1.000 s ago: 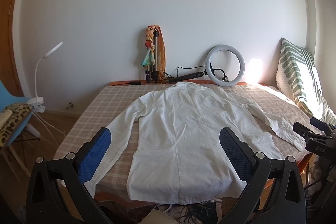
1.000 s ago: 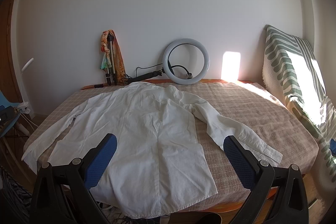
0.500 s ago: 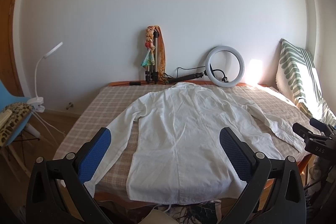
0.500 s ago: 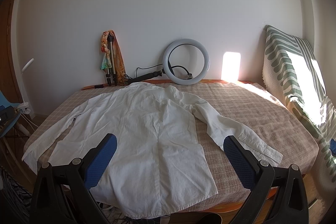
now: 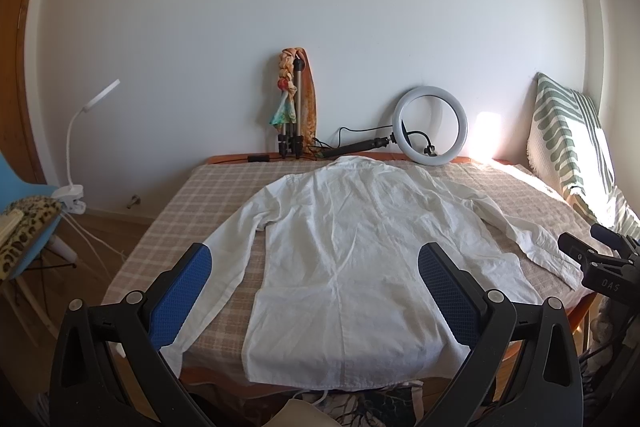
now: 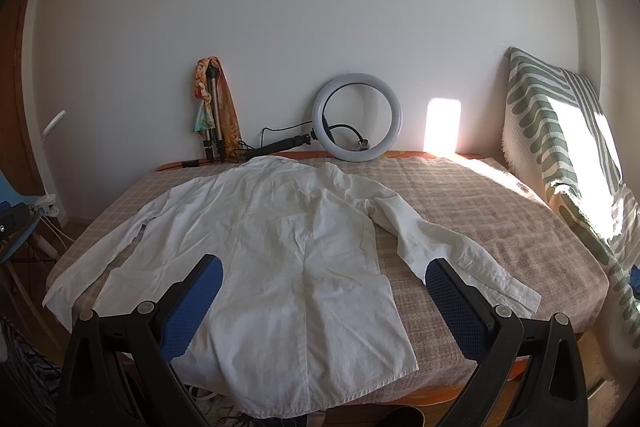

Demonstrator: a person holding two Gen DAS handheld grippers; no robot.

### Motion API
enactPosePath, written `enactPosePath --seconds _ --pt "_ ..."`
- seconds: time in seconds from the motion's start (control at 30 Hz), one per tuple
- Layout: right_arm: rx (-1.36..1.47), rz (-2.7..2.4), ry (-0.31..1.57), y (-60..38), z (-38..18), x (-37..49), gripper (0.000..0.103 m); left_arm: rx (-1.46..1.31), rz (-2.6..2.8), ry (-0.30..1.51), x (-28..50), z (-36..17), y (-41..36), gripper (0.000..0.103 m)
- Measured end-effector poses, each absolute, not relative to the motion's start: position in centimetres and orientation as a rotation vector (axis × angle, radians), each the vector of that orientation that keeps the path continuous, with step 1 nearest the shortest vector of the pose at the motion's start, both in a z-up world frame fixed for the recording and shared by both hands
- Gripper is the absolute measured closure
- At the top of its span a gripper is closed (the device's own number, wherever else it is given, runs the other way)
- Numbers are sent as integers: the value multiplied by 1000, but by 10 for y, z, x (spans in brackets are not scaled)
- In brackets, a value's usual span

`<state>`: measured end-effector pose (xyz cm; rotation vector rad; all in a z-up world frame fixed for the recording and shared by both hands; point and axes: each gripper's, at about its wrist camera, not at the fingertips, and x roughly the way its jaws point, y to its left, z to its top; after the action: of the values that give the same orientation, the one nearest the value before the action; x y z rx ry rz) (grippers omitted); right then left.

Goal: Fold small clothes

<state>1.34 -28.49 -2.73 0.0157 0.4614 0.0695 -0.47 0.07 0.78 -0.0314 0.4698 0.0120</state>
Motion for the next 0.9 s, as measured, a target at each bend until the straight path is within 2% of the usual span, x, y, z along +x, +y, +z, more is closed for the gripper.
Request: enactPosePath --seconds 0.33,0.7,0.8,0.87,0.9 --pt "20 90 469 -278 -27 22 0 -28 21 492 2 -3 9 0" --pt "8 205 477 -241 -14 57 1 -26 56 563 24 -34 86 0" --pt "-11 251 475 -221 -8 73 2 -42 78 615 34 -50 119 5" --pt "-26 272 477 -206 -5 83 3 -61 102 658 44 -62 142 14" --pt "-33 285 479 -199 -4 89 5 -74 105 681 48 -67 153 15"
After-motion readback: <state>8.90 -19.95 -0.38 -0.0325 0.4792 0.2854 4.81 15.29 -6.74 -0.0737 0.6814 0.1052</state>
